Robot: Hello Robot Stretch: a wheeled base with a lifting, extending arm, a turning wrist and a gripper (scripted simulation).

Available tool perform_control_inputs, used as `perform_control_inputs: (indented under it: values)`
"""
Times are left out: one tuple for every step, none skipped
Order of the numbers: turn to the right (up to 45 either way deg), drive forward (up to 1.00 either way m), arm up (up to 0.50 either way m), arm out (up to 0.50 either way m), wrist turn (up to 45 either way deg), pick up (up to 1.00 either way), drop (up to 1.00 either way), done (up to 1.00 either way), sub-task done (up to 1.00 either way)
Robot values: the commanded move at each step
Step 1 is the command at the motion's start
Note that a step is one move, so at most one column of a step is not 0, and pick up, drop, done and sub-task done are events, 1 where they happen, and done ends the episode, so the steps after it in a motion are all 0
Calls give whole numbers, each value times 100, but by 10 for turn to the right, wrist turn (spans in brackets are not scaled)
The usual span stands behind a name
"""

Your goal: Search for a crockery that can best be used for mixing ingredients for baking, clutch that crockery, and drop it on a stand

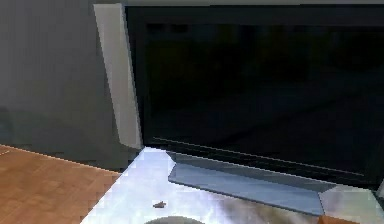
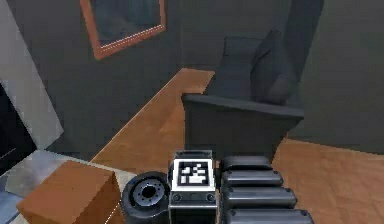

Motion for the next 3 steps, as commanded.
perform_control_inputs:
  values:
    - [360,0,0,0,0,0,0,0,0]
    - [-240,0,0,0,0,0,0,0,0]
    - [180,0,0,0,0,0,0,0,0]
